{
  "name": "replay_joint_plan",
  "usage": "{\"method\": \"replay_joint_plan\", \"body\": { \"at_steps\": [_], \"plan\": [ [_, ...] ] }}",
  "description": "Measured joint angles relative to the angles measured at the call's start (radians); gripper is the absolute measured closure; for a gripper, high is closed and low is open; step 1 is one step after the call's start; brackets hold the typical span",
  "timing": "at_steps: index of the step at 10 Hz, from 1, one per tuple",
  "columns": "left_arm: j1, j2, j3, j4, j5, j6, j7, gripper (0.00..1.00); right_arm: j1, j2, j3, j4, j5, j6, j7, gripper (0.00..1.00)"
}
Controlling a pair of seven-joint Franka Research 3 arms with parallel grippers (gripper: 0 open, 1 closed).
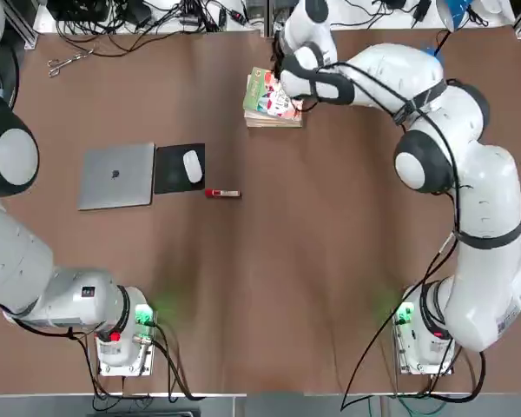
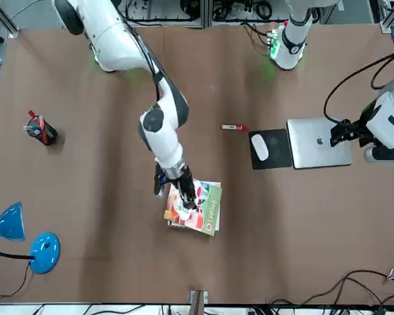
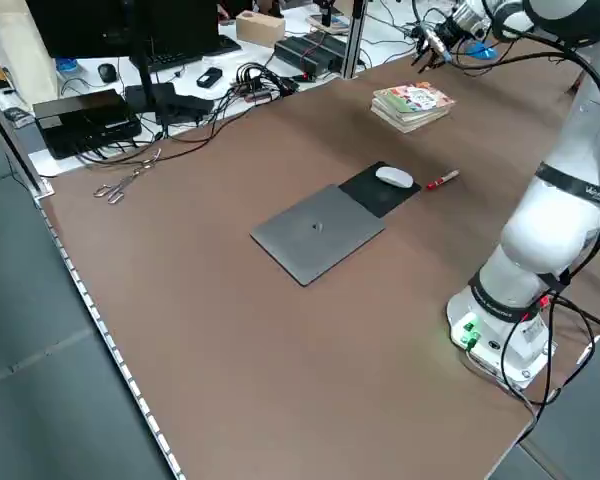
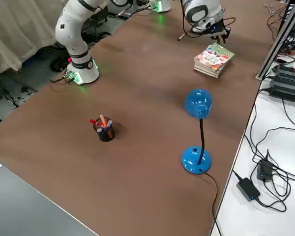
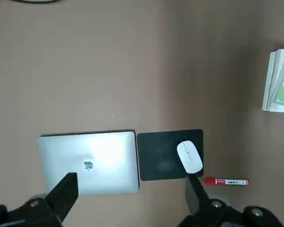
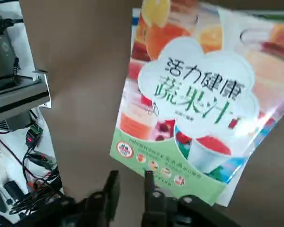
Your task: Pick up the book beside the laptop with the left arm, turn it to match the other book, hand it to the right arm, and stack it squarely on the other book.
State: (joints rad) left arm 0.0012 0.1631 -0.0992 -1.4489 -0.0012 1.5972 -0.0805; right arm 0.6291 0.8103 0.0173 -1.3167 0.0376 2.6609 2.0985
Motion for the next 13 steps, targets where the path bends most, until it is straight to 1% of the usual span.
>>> {"method": "replay_joint_plan", "body": {
  "at_steps": [1,2,3,4,5,7,11,13],
  "plan": [
    [0.002,0.001,0.001,0.000,0.000,0.007,0.000,0.00,0.010,0.036,0.000,0.052,0.000,0.001,0.037,0.96],
    [0.004,0.002,0.001,0.003,0.000,0.020,0.000,0.00,0.014,0.082,0.000,0.110,0.000,0.002,0.065,1.00],
    [0.004,0.004,0.002,0.010,0.000,0.028,0.000,0.00,0.015,0.129,-0.001,0.160,0.000,0.024,0.080,1.00],
    [0.005,0.005,0.002,0.015,0.000,0.029,0.000,0.00,0.015,0.174,-0.003,0.188,0.000,0.079,0.089,1.00],
    [0.006,0.008,0.004,0.019,0.000,0.030,0.000,0.00,0.015,0.214,-0.004,0.202,0.000,0.130,0.094,1.00],
    [0.010,0.018,0.005,0.028,0.000,0.034,0.000,0.00,0.017,0.264,-0.004,0.221,0.000,0.163,0.098,1.00],
    [0.013,0.023,0.005,0.034,0.000,0.032,0.000,0.00,0.050,0.274,-0.003,0.228,0.000,0.161,0.120,1.00],
    [0.029,0.023,0.006,0.034,0.000,0.028,-0.001,0.00,0.066,0.277,-0.003,0.228,0.000,0.160,0.128,1.00]
  ]
}}
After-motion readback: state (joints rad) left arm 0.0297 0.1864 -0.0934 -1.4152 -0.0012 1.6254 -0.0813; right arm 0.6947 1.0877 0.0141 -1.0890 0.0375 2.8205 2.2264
